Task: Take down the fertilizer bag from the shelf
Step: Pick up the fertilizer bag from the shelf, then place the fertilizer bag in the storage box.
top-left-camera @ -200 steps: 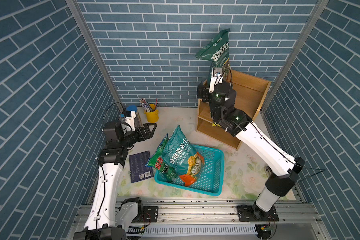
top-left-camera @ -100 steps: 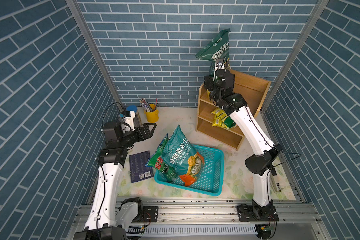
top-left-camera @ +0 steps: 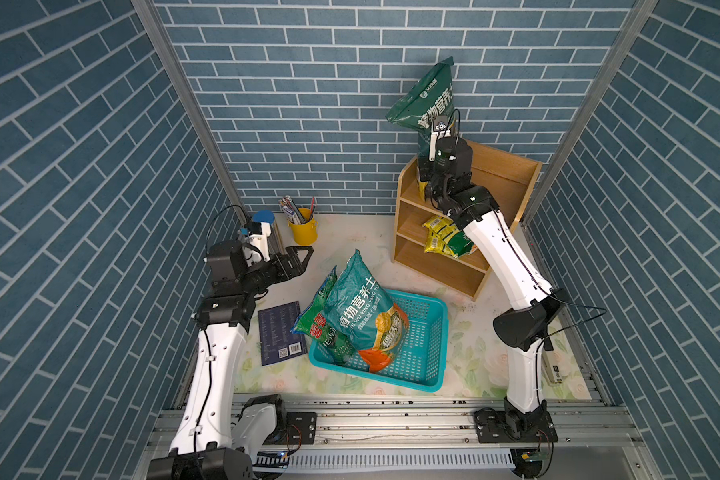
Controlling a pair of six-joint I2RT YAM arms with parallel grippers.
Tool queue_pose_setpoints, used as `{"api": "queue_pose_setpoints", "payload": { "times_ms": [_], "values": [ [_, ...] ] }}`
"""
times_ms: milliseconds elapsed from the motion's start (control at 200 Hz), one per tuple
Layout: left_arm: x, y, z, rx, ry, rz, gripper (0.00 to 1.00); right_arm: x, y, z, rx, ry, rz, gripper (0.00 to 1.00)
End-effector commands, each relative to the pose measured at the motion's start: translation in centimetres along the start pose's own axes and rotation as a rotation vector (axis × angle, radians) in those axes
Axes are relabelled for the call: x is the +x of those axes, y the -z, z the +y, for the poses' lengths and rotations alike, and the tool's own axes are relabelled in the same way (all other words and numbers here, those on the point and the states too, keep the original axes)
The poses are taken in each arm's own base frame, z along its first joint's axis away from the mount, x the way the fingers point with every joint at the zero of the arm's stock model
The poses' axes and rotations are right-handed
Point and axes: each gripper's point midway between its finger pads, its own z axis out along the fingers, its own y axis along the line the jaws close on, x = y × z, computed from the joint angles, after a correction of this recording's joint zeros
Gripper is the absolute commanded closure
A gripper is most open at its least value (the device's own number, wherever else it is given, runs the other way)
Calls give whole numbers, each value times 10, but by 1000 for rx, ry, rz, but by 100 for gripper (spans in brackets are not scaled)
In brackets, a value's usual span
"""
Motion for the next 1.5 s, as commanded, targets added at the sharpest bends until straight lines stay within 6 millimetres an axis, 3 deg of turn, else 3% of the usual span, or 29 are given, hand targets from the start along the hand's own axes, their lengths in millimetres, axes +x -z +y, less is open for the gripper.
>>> {"api": "queue_pose_setpoints", "payload": {
  "times_ms": [0, 270, 345, 440, 585, 650, 755, 930, 1020, 1155, 1290, 1400, 1495],
  "values": [
    [-2, 1, -1, 12, -6, -9, 0, -49, 41, -26, -28, -66, -104, 100],
    [0, 1, -3, 22, -9, -3, 0, -80, 126, -49, -117, -141, -175, 100],
    [1, 1, -2, 22, -8, -3, 0, -70, 151, -48, -190, -156, -151, 100],
    [2, 1, -2, 25, -8, 1, 0, -36, 186, -33, -263, -150, -127, 100],
    [8, 0, 0, 28, -9, 18, 0, -3, 234, -26, -369, -209, -157, 100],
    [12, 1, 0, 23, -19, 33, 0, 7, 243, -23, -385, -226, -171, 100],
    [9, 5, -1, -10, -43, 28, 0, 1, 249, -16, -419, -219, -148, 100],
    [10, 8, 0, -58, -57, 38, 0, 13, 274, 15, -489, -174, -163, 100],
    [13, 12, 6, -131, -47, 56, 0, 20, 288, 21, -491, -167, -158, 100],
    [20, 26, -11, -127, -76, 27, 0, 52, 312, 18, -519, -194, -175, 100],
    [20, 43, -21, -198, -119, -19, 0, 83, 317, 9, -515, -225, -157, 100],
    [32, 33, -35, -122, -137, 36, 0, 90, 321, 10, -549, -241, -157, 100],
    [47, 18, -32, -85, -115, 113, 0, 93, 321, 13, -549, -234, -147, 100]
  ]
}}
